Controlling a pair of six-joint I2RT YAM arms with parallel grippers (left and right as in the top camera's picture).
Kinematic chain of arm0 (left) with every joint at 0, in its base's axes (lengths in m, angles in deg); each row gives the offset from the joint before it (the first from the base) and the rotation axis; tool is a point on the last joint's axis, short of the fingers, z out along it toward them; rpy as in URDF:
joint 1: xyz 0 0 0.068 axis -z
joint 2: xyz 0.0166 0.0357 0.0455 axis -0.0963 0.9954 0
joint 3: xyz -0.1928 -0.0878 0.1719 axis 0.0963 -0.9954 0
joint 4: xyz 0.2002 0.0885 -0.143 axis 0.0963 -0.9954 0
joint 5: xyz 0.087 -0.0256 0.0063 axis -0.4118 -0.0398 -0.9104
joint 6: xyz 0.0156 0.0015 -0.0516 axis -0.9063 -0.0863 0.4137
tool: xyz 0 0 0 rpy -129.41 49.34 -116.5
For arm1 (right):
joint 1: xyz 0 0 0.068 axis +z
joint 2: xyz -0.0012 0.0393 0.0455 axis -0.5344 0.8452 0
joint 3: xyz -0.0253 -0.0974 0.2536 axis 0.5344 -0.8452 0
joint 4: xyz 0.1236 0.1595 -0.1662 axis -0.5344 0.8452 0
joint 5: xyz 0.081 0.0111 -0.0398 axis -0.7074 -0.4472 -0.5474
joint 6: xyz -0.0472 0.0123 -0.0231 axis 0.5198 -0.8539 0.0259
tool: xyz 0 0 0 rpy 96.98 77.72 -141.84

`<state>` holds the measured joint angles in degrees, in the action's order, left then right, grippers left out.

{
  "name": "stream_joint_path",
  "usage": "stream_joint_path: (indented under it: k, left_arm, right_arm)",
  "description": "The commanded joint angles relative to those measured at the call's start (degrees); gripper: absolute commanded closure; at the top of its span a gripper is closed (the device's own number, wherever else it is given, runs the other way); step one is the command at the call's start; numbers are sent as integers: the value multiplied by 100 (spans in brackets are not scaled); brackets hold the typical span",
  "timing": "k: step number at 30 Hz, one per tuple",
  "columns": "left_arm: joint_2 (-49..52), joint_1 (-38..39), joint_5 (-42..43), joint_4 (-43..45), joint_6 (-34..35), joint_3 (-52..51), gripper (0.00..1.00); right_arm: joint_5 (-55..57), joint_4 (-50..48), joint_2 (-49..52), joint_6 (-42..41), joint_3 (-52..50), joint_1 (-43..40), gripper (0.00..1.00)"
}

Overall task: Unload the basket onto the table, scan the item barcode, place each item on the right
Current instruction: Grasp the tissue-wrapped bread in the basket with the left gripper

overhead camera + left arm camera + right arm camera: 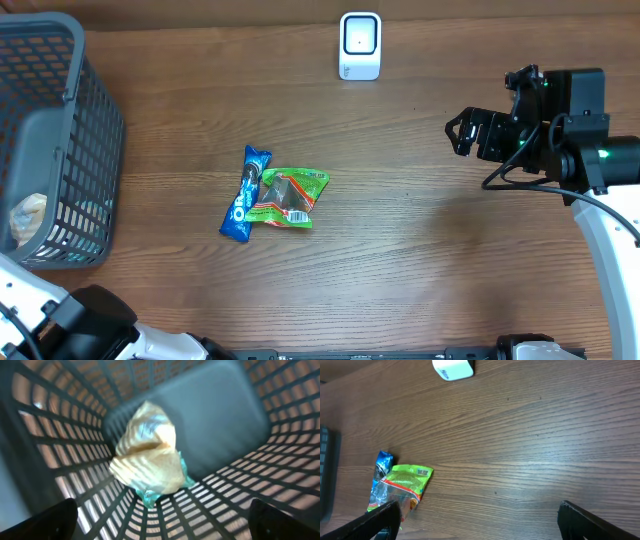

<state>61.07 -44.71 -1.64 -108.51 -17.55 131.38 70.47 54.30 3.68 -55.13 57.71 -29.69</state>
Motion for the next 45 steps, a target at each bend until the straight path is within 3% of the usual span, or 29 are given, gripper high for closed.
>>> stream_joint_path:
  k: [1, 13, 17, 18, 19, 21, 22, 24, 31, 35, 41, 45]
  left_arm:
    - [22, 39, -35, 426, 76, -933, 0]
    - [22, -85, -243, 2743, -24, -3936, 0]
    - [22, -85, -247, 3974, -334, -4767, 1]
    - [22, -85, -247, 4107, -332, -4865, 5]
    - [22, -85, -245, 4293, -330, -5005, 26]
    - [22, -72, -238, 4474, -240, -5106, 54]
    - [22, -66, -223, 4542, -223, -5136, 61]
    - [22, -63, -157, 4636, -223, -5156, 96]
    - [-103, -61, 632, 4511, -96, -4806, 96]
    - [-433, -15, 1650, 3893, -94, -3602, 96]
    - [-1067, 415, 1705, 3053, -190, -2015, 96]
    - [-1670, 1093, 1709, 2610, -315, -1375, 96]
  right_arm:
    - [11, -26, -4, -15, 50, -31, 0]
    - [11, 55, -4, -15, 50, -31, 0]
    - [13, 55, -4, -15, 50, -31, 0]
    - [13, 52, -4, -13, 50, -31, 0]
    - [13, 52, -4, -13, 50, -31, 0]
    - [15, 52, -4, -11, 50, -31, 0]
    - [15, 52, -4, -11, 50, -33, 0]
    - [15, 35, -4, -11, 50, -33, 0]
    - [13, 2, -4, -11, 50, -33, 0]
    - [13, -17, -4, -13, 50, -33, 0]
    - [15, -22, -4, -13, 50, -33, 0]
    - [15, -55, -4, -11, 50, -33, 0]
